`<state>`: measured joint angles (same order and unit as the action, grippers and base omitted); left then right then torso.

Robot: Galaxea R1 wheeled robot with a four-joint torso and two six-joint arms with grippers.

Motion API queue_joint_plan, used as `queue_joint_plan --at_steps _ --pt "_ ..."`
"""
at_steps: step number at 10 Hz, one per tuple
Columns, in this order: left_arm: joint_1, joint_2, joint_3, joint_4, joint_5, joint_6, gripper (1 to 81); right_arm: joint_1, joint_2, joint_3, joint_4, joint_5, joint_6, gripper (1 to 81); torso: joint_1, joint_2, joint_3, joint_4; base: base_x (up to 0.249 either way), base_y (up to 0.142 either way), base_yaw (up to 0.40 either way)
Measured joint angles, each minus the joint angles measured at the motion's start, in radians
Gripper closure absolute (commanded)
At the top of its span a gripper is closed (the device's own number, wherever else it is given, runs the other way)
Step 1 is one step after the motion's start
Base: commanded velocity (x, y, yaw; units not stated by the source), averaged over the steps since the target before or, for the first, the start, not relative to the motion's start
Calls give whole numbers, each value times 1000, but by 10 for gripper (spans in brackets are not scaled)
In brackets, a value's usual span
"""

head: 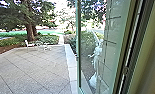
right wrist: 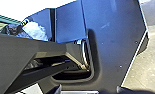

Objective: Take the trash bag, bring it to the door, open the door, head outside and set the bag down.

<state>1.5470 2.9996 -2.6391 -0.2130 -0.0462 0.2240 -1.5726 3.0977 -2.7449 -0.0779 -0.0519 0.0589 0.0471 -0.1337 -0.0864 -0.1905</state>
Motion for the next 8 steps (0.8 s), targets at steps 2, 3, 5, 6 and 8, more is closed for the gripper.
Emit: queue_joint_plan --at_steps 2,3,5,6,8 --pt "3 13 8 0 4 0 811 -5 -1 0 0 -4 3 10 -1 0 0 0 116 0 0" --pt "6 3 7 0 4 0 811 -9 1 0 3 -1 10 10 -2 -1 0 0 117 0 0" --pt "3 -10 -6 0 -1 0 811 -6 -1 0 -1 -3 -4 10 -2 -1 0 0 116 0 0" --pt "6 4 -2 0 0 0 811 -7 -3 0 -1 -5 -5 10 -3 -1 1 0 117 0 0" --pt "3 -3 0 0 0 0 811 -10 -1 -1 0 -2 1 10 -3 -1 0 0 116 0 0"
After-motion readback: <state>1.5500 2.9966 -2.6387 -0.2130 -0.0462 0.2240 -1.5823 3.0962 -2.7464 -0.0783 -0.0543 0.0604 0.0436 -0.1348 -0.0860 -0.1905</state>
